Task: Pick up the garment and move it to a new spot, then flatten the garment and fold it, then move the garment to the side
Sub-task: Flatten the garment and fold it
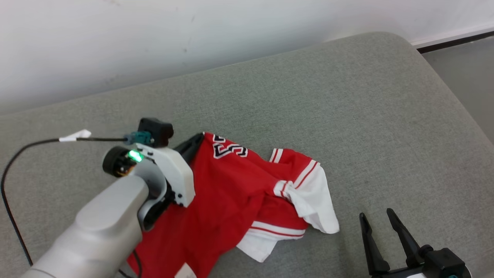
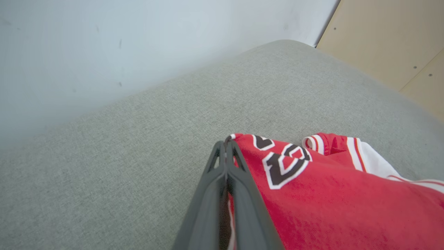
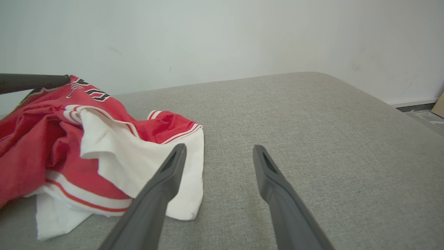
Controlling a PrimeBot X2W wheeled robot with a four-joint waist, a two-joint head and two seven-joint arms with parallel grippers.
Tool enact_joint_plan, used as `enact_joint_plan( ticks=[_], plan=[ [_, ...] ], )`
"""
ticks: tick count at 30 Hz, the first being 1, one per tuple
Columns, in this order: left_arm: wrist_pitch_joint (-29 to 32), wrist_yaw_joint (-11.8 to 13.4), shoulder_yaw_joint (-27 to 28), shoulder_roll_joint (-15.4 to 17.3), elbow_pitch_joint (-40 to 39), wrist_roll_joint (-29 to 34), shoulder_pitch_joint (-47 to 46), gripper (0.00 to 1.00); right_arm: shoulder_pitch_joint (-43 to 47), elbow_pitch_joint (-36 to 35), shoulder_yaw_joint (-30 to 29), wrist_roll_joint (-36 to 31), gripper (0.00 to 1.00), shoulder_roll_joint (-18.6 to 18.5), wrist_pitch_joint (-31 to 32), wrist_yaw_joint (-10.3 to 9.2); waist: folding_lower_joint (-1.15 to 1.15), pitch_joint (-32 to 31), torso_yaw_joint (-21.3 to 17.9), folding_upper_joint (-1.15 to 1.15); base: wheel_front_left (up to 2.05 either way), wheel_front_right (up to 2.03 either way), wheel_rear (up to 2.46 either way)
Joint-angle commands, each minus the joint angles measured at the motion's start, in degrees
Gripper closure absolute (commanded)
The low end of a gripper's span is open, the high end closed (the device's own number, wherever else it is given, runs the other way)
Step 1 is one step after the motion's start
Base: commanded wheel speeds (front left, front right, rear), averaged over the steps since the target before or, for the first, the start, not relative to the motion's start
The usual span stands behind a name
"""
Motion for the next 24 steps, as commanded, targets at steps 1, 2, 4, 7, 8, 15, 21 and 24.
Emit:
enact_joint_plan(
  ticks=[1,2,4,7,8,15,21,24],
  plan=[
    [-1.07,0.39,0.31,-0.15,0.98,1.28,-1.38,1.00,-0.23,-0.19,0.07,0.32,0.00,-0.12,0.06,-0.16,0.00,0.12,-0.26,0.00,0.00,0.00,0.00],
    [-1.81,0.61,0.53,-0.32,1.50,1.28,-2.02,1.00,-0.15,-0.20,0.10,0.31,0.00,-0.12,0.06,-0.16,0.00,0.14,-0.39,0.00,0.00,0.00,0.00],
    [-2.82,0.98,0.46,-0.56,2.69,2.04,-3.14,1.00,-0.04,-0.25,0.10,0.37,0.00,-0.14,0.06,-0.16,0.00,0.18,-0.65,0.00,0.00,0.00,0.00],
    [-4.22,1.05,0.06,-1.00,4.47,3.26,-4.44,1.00,-0.18,-0.25,0.07,0.47,0.00,-0.12,0.06,-0.16,0.00,0.21,-0.91,0.00,0.00,0.00,0.00],
    [-4.51,1.12,0.11,-1.32,5.06,3.30,-4.65,1.00,-0.22,-0.22,0.03,0.41,0.00,-0.12,0.06,-0.16,0.00,0.20,-0.92,0.00,0.00,0.00,0.00],
    [-8.36,3.00,1.04,-3.25,8.51,3.04,-2.69,0.00,0.49,0.08,-0.56,0.60,0.00,-0.12,0.06,-0.16,0.00,-0.37,-0.35,0.00,0.00,0.00,0.00],
    [-10.58,6.43,6.50,-3.58,2.89,3.62,1.12,0.00,1.63,0.00,-2.35,-0.36,0.00,-0.12,0.06,-0.16,0.00,-2.15,1.81,0.00,0.00,0.00,0.00],
    [-10.57,9.03,12.06,-2.63,-5.11,6.12,6.23,0.00,2.39,-0.52,-3.15,-1.00,0.00,-0.14,0.06,-0.16,0.00,-3.33,3.16,0.00,0.00,0.00,0.00]
  ],
)
